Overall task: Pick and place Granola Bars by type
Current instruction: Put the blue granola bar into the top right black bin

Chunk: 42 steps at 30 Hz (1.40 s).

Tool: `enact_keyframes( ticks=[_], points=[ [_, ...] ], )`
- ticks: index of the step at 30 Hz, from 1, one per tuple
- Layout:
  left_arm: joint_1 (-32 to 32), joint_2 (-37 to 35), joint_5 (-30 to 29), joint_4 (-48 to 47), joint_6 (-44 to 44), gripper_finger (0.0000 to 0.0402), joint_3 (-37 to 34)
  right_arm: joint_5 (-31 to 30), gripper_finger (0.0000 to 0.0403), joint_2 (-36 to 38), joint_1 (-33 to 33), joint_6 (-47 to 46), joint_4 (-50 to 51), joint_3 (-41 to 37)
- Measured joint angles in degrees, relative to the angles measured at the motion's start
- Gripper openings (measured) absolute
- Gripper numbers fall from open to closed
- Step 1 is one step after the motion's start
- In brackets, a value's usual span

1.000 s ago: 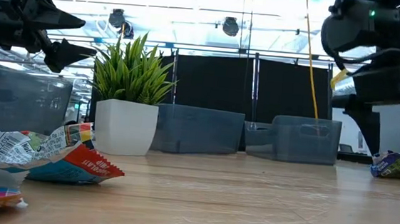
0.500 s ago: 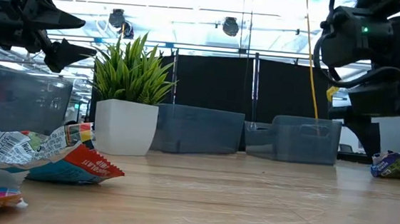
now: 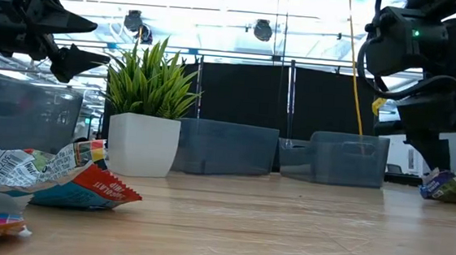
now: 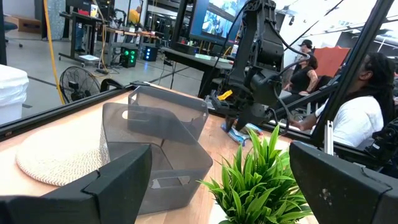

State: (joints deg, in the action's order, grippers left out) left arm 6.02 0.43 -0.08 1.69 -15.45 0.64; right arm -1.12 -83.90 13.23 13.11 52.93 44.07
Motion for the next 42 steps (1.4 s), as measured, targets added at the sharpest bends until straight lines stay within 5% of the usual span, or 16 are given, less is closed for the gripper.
enact_keyframes(
  ticks=[7, 18, 24, 36, 42],
  points=[
    [0.01, -0.01, 0.0, 0.0, -0.01, 0.0379, -0.01, 4.32, 0.0011, 0.83, 0.0, 1.24, 0.32, 0.32],
    [0.01, 0.0, 0.0, 0.0, -0.01, 0.0379, -0.02, 3.82, 0.0002, 5.13, 1.51, -17.52, -17.05, 5.25],
    [0.01, -0.01, 0.0, 0.0, 0.0, 0.0379, 0.0, -2.15, 0.0001, 7.7, 1.53, -28.35, -30.3, 5.27],
    [0.0, -0.01, 0.0, 0.0, 0.01, 0.0379, -0.01, -7.75, 0.0, 12.42, 0.19, -25.91, -56.62, 4.28],
    [0.0, 0.0, 0.0, 0.0, 0.01, 0.0379, 0.0, -7.73, 0.0, 19.04, -3.75, -25.14, -57.56, -0.25]
  ],
)
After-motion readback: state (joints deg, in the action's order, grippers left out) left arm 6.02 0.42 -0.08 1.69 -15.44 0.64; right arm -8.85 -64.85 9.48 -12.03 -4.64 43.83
